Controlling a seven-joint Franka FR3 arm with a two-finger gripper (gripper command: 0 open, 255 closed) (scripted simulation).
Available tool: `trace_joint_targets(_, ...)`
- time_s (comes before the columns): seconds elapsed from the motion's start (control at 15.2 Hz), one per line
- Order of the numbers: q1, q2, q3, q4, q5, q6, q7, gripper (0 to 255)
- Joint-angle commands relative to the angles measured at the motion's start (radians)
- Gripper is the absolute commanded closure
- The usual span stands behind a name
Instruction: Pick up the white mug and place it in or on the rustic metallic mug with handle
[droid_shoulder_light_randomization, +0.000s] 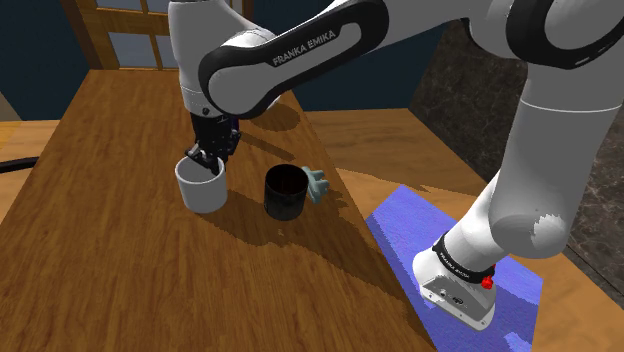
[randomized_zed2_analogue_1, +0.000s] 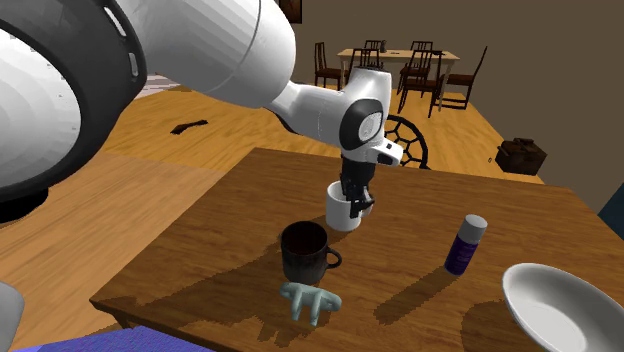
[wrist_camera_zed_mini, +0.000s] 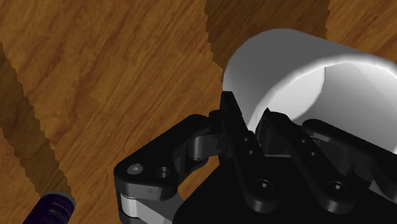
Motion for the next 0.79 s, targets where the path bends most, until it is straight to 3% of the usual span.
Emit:
trace_joint_targets(0.0, -0.001, -0.009, 0.003, 0.009, 0.005, -0.017, -0.003, 255)
trace_joint_targets(0.73, -0.009, -0.066, 0.017, 0.084, 0.039, -0.143, -0.024, 255)
